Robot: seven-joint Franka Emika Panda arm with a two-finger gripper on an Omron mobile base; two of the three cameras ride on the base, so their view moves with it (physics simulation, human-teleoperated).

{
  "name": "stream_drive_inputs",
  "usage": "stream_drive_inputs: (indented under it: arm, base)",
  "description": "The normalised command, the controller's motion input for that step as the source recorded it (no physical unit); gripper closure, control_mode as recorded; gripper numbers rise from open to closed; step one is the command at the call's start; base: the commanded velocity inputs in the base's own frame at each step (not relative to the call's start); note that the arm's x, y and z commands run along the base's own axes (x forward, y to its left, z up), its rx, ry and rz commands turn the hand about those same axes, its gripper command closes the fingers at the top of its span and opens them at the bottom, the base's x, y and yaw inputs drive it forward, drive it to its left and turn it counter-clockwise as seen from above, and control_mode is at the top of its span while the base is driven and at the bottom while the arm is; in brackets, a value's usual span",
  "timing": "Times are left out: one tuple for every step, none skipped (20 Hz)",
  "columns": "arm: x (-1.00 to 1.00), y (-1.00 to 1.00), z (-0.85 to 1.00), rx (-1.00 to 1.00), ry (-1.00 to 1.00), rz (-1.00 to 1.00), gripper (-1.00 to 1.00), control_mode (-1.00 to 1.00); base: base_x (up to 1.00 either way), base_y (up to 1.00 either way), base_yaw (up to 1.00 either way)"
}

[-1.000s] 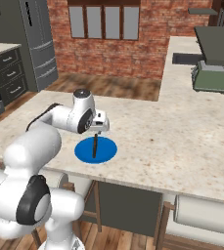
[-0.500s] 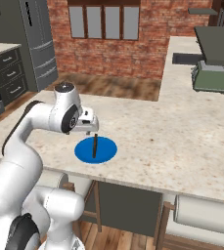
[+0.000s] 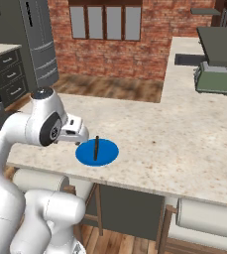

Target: Start the toaster. Once the lever pops up, take the bread to the plate on the dining counter.

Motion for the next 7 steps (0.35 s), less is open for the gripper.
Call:
stream_drive_inputs:
  arm:
    - [-0.41, 0.00, 0.40, 0.00, 0.00, -0.05, -1.00, -1.00]
    - [-0.36, 0.02, 0.44, 0.00, 0.00, -0.03, -1.00, -1.00]
    - [-0.34, 0.04, 0.44, 0.00, 0.00, 0.00, -1.00, -1.00]
    - [-0.29, 0.04, 0.43, 0.00, 0.00, 0.00, -1.00, -1.00]
    - [-0.30, 0.05, 0.44, 0.00, 0.00, 0.00, -1.00, -1.00]
    - [-0.28, 0.06, 0.45, 0.00, 0.00, 0.00, -1.00, -1.00]
    - [-0.28, 0.05, 0.51, 0.00, 0.00, 0.00, -1.00, -1.00]
  base:
    - [0.00, 0.00, 0.00]
    - [0.00, 0.00, 0.00]
    - [0.00, 0.00, 0.00]
    - [0.00, 0.00, 0.00]
    - [0.00, 0.00, 0.00]
    - [0.00, 0.00, 0.00]
    - [0.00, 0.00, 0.00]
